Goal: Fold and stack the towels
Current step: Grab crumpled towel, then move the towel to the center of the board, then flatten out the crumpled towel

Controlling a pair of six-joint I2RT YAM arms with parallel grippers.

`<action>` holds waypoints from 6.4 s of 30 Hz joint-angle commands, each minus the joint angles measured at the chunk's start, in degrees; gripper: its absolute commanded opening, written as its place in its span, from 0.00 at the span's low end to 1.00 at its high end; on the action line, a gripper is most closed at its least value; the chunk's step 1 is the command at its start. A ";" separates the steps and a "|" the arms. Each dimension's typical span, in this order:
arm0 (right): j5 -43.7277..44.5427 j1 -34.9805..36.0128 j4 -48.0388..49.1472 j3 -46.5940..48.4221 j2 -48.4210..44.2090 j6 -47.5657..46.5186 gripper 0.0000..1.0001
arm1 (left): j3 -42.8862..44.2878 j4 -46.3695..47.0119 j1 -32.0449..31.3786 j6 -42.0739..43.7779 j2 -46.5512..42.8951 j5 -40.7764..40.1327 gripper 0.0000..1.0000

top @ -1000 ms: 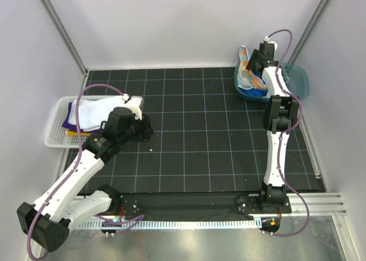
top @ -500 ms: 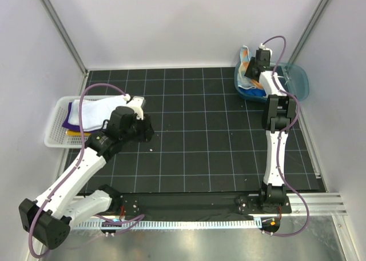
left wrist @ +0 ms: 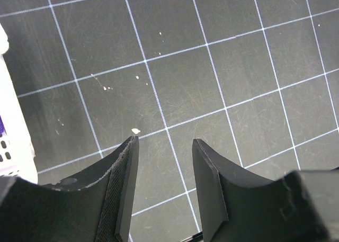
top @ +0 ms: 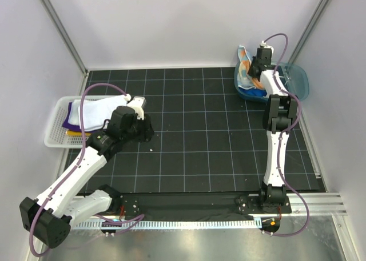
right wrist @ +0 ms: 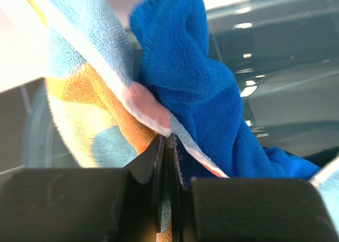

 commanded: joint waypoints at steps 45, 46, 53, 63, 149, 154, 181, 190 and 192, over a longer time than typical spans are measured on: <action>-7.29 16.01 -2.29 6.49 -36.16 7.50 0.01 | 0.02 -0.16 0.08 0.72 -4.00 -0.87 0.45; -7.20 17.08 -2.47 6.31 -36.25 7.77 0.01 | 0.02 -0.25 0.08 0.72 -4.17 -1.57 0.46; -3.43 27.72 2.08 -7.11 -43.97 11.27 0.01 | -0.16 -0.25 0.60 0.46 -6.02 -4.39 0.46; 2.11 38.27 16.07 -75.93 -74.20 25.07 0.02 | -0.33 0.10 0.87 -1.38 -5.76 -2.47 0.48; 18.99 65.17 18.97 -81.40 -52.69 31.06 0.18 | -18.88 18.30 -12.75 -36.61 21.05 -18.79 0.52; 17.50 65.08 21.25 -81.32 -51.90 30.97 0.18 | -14.76 13.55 -16.18 -45.31 24.64 -24.68 0.49; 9.68 59.98 28.38 -88.26 -56.12 33.17 0.22 | -7.63 9.33 -19.44 -55.79 37.32 -27.86 0.47; 4.40 58.14 34.96 -88.09 -51.29 35.80 0.15 | -8.60 7.66 -19.44 -56.23 35.02 -28.03 0.54; 3.52 58.14 35.50 -87.47 -50.58 36.16 0.14 | -7.37 7.13 -19.17 -55.79 36.34 -29.17 0.53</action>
